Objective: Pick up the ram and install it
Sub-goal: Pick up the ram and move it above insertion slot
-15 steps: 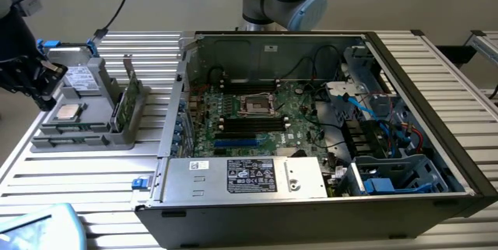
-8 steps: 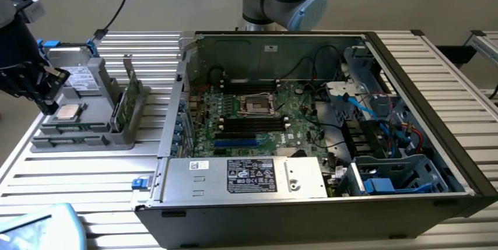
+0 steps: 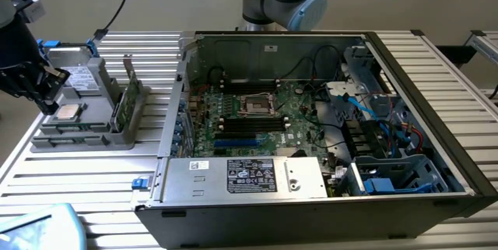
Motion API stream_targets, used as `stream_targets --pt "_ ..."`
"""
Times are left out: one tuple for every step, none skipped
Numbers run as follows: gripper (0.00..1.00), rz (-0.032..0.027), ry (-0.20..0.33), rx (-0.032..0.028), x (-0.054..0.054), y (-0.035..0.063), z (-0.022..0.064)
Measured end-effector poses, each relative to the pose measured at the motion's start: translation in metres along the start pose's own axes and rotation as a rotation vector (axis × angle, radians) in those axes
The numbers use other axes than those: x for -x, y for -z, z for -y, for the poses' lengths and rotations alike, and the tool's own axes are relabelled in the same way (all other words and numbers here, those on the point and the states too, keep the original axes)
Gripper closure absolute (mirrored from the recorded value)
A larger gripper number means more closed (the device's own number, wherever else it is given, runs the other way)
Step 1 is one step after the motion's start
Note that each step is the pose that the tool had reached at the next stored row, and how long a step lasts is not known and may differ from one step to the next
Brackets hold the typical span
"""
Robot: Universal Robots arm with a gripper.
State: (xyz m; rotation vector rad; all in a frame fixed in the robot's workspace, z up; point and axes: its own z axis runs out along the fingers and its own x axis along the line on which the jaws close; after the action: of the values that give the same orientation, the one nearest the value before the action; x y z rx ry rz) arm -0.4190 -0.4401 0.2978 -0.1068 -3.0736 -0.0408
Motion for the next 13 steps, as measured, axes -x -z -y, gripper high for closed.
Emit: stream_targets --pt "0.9 0.0 0.0 0.0 0.0 0.0 0.0" --pt "0.9 0.0 0.0 0.0 0.0 0.0 0.0" --pt "0.9 0.0 0.0 0.0 0.0 0.0 0.0" --pt "0.9 0.0 0.0 0.0 0.0 0.0 0.0" --pt "0.9 0.0 0.0 0.0 0.0 0.0 0.0" --pt "0.9 0.0 0.0 0.0 0.0 0.0 0.0" --pt "0.9 0.0 0.0 0.0 -0.0001 -0.0001 0.0" --pt "0.9 0.0007 0.0 0.0007 -0.0011 -0.0004 -0.0001" --pt "0.9 0.0009 0.002 0.0013 -0.0016 -0.0005 -0.0005" --pt "0.9 0.0008 0.01 0.0015 -0.0015 -0.0006 -0.0008" --pt "0.9 0.0004 0.023 0.0013 -0.0016 -0.0006 -0.0008" --pt "0.9 -0.0001 0.039 0.0008 -0.0016 -0.0006 -0.0008" --pt "0.9 -0.0005 0.056 0.0001 -0.0016 -0.0007 -0.0008"
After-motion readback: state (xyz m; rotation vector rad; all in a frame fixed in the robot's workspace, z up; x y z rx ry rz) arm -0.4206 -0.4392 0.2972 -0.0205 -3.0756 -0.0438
